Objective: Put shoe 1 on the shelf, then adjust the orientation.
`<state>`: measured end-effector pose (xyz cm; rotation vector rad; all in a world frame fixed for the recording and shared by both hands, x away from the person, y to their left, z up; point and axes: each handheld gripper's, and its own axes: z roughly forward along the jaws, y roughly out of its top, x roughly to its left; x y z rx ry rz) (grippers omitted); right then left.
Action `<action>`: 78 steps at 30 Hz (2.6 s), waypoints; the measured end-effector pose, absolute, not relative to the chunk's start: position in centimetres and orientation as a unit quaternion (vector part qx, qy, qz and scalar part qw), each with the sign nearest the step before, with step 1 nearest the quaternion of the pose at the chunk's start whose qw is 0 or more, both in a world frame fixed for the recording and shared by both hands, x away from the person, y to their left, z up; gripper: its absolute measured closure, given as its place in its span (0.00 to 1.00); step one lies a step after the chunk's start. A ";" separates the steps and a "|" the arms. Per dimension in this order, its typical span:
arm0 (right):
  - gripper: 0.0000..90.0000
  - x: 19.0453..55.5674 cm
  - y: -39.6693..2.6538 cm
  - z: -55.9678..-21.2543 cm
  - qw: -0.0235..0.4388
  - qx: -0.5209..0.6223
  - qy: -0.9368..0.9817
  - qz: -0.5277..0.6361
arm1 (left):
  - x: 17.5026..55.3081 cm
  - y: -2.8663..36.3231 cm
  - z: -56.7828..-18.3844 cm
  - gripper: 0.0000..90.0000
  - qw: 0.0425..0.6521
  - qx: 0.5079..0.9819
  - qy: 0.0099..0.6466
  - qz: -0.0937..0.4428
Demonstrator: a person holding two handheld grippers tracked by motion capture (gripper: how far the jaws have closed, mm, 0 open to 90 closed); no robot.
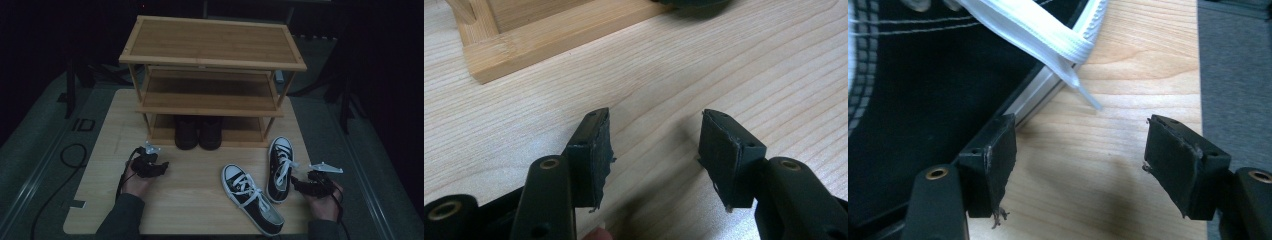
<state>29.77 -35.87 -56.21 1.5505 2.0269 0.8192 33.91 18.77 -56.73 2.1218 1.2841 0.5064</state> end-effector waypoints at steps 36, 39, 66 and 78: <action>0.45 28.9 -35.6 -50.4 0.187 0.472 0.794 0.335 | 33.9 18.6 -57.0 0.44 0.312 0.805 0.467 0.192; 0.45 29.0 -35.5 -50.3 0.184 0.468 0.796 0.337 | 33.9 18.6 -57.0 0.44 0.312 0.805 0.466 0.191; 0.63 28.0 -34.0 -48.4 0.159 0.419 0.818 0.361 | 33.9 18.6 -57.1 0.44 0.314 0.804 0.467 0.192; 0.62 27.5 -31.8 -48.5 0.146 0.388 0.835 0.363 | 33.9 18.6 -57.1 0.44 0.315 0.804 0.466 0.192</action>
